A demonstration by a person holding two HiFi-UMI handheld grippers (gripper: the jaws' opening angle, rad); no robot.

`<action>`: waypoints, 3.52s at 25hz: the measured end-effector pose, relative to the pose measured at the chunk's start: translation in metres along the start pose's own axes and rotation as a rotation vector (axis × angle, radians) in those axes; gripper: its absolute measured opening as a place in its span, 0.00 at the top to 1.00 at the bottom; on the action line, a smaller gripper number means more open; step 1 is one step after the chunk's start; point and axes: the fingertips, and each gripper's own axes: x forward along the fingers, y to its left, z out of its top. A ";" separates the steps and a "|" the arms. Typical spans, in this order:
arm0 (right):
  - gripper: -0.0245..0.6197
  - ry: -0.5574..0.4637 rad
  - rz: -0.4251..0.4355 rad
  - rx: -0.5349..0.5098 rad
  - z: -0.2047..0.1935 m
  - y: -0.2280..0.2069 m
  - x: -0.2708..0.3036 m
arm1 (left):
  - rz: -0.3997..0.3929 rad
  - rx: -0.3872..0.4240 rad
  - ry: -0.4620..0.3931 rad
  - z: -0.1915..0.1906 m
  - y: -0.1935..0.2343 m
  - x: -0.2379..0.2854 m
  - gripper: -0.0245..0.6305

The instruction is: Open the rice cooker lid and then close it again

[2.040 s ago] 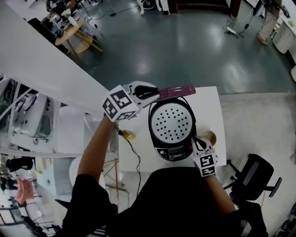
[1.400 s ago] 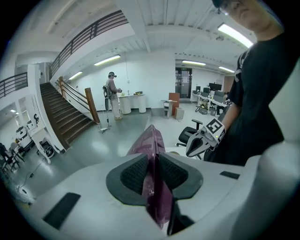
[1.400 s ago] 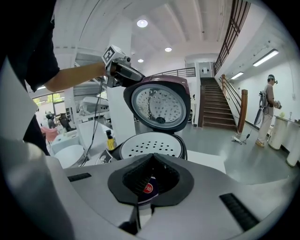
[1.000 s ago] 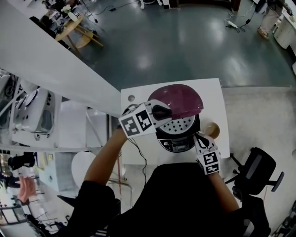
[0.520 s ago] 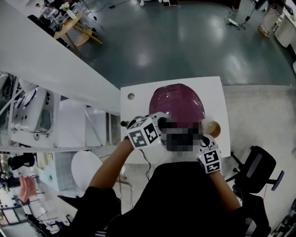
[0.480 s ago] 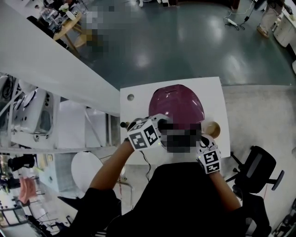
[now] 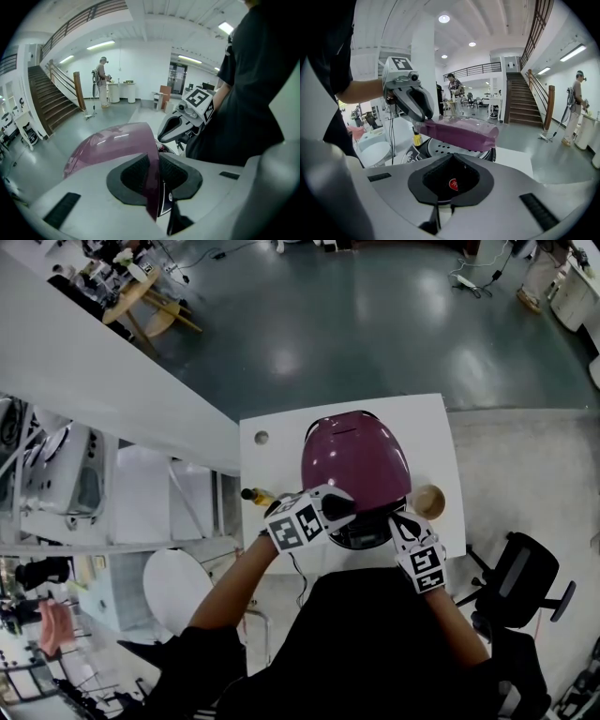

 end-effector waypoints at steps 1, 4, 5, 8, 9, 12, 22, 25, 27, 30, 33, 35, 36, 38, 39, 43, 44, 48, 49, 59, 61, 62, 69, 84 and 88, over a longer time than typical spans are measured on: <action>0.96 -0.003 -0.006 0.010 0.000 -0.002 0.000 | 0.002 -0.011 -0.004 -0.002 -0.001 0.001 0.85; 0.96 -0.009 -0.020 0.030 0.000 -0.006 -0.001 | 0.000 -0.028 -0.008 -0.008 -0.003 0.006 0.86; 0.96 -0.010 -0.024 0.034 0.000 -0.008 -0.001 | -0.003 -0.030 -0.005 -0.010 -0.004 0.008 0.86; 0.96 -0.004 -0.019 0.042 -0.001 -0.007 0.001 | -0.007 -0.034 -0.005 -0.013 -0.003 0.012 0.89; 0.96 -0.001 -0.011 0.039 -0.002 -0.005 0.002 | -0.008 -0.038 -0.009 -0.013 -0.002 0.013 0.91; 0.96 0.000 0.003 0.028 -0.002 0.000 0.004 | -0.010 -0.049 -0.006 -0.016 -0.003 0.018 0.93; 0.96 0.002 -0.010 0.035 0.000 -0.005 0.009 | -0.034 -0.091 0.047 -0.042 -0.006 0.044 0.96; 0.96 0.004 -0.011 0.035 0.001 -0.007 0.009 | -0.035 -0.113 0.059 -0.047 -0.006 0.048 0.96; 0.96 0.007 -0.012 0.037 0.000 -0.009 0.008 | -0.033 -0.120 0.054 -0.048 -0.007 0.050 0.96; 0.96 0.012 -0.012 0.041 -0.002 -0.011 0.009 | -0.023 -0.128 0.036 -0.048 -0.006 0.049 0.96; 0.96 0.013 -0.010 0.042 -0.003 -0.013 0.010 | -0.015 -0.141 0.035 -0.049 -0.005 0.051 0.96; 0.96 0.013 -0.009 0.045 -0.002 -0.015 0.012 | -0.010 -0.148 0.035 -0.049 -0.005 0.052 0.96; 0.96 0.012 -0.008 0.047 -0.001 -0.015 0.013 | -0.006 -0.150 0.034 -0.049 -0.005 0.052 0.96; 0.96 0.012 -0.003 0.048 -0.001 -0.015 0.014 | 0.006 -0.157 0.030 -0.049 -0.005 0.053 0.96; 0.96 0.013 0.000 0.048 -0.001 -0.015 0.014 | 0.011 -0.162 0.027 -0.049 -0.005 0.053 0.96; 0.96 0.018 0.010 0.045 -0.002 -0.013 0.017 | 0.028 -0.151 0.009 -0.049 -0.005 0.055 0.96; 0.96 0.019 0.011 0.044 -0.002 -0.012 0.017 | 0.033 -0.145 0.008 -0.049 -0.005 0.054 0.96; 0.96 0.025 0.008 0.046 -0.002 -0.015 0.019 | 0.035 -0.152 0.025 -0.051 -0.004 0.054 0.96; 0.96 0.026 0.006 0.048 -0.003 -0.016 0.019 | 0.034 -0.157 0.029 -0.052 -0.004 0.054 0.96; 0.96 0.019 -0.007 0.068 -0.006 -0.022 0.018 | 0.013 -0.163 0.123 -0.048 -0.006 0.059 0.96; 0.96 0.018 -0.006 0.077 -0.009 -0.023 0.018 | 0.010 -0.144 0.154 -0.048 -0.007 0.061 0.96; 0.96 0.019 -0.007 0.081 -0.011 -0.024 0.019 | 0.007 -0.142 0.161 -0.048 -0.007 0.062 0.96; 0.96 0.007 -0.020 0.100 -0.008 -0.028 0.018 | -0.014 -0.179 0.127 -0.045 -0.008 0.065 0.96; 0.96 -0.065 -0.085 0.257 0.020 -0.019 -0.019 | 0.220 -0.458 -0.327 -0.031 -0.004 -0.003 0.96; 0.96 -0.071 -0.109 0.241 0.026 0.000 -0.026 | 0.317 -0.546 -0.455 -0.049 -0.022 -0.024 0.96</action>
